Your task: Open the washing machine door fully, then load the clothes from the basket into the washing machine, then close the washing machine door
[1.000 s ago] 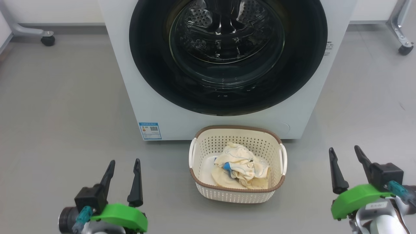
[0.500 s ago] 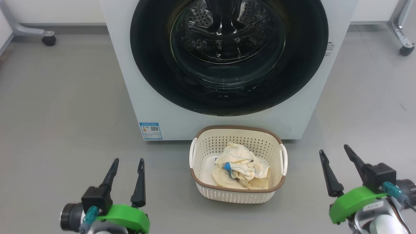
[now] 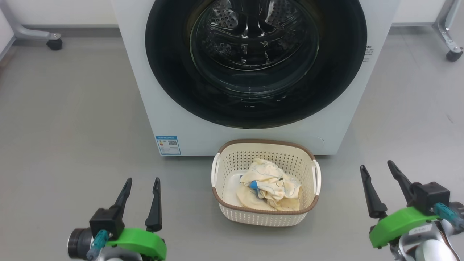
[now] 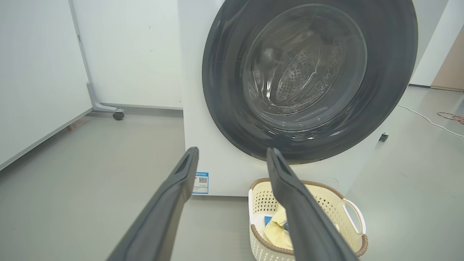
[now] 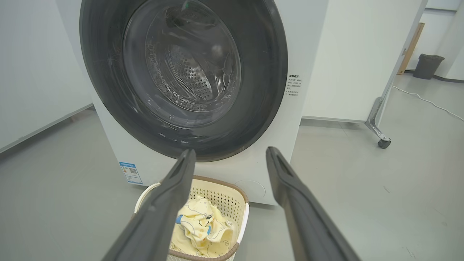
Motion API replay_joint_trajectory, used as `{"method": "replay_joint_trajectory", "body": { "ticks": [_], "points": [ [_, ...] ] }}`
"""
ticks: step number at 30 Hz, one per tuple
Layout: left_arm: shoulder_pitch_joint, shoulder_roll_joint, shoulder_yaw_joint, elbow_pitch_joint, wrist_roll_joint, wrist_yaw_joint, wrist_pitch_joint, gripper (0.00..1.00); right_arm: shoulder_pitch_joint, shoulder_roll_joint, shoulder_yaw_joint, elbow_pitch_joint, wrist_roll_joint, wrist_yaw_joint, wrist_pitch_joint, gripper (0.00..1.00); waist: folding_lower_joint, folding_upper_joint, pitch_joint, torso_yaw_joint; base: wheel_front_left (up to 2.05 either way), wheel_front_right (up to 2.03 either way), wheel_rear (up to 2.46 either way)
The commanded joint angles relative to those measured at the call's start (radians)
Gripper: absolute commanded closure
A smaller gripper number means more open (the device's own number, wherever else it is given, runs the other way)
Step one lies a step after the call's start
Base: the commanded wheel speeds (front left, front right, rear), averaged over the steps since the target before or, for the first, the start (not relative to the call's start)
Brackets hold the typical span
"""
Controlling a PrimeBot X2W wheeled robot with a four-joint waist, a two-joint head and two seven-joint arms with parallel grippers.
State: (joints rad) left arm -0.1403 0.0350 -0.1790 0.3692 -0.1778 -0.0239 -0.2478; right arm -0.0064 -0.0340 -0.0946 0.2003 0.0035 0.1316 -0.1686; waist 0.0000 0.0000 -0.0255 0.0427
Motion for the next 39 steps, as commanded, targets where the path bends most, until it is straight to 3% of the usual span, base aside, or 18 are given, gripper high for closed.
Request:
{"method": "replay_joint_trajectory", "body": {
  "ticks": [1,19,39],
  "points": [
    [-0.059,0.015,0.029,-0.027,-0.002,0.009,-0.014,0.00,-0.048,-0.016,0.017,-0.029,0.009,-0.001,-0.011,0.00,0.0000,0.0000,0.000,0.000,0.00,0.00,0.00],
    [-0.062,0.019,0.021,-0.022,0.008,0.005,-0.014,0.00,-0.050,-0.016,0.018,-0.020,0.005,-0.001,-0.009,0.00,0.0000,0.0000,-0.004,0.002,0.16,0.16,-0.32],
    [-0.065,0.028,0.017,-0.042,0.021,0.011,-0.014,0.00,-0.054,-0.016,0.009,-0.022,0.005,-0.001,-0.006,0.00,0.0000,0.0000,0.004,-0.008,1.13,1.13,-2.27]
  ]
}}
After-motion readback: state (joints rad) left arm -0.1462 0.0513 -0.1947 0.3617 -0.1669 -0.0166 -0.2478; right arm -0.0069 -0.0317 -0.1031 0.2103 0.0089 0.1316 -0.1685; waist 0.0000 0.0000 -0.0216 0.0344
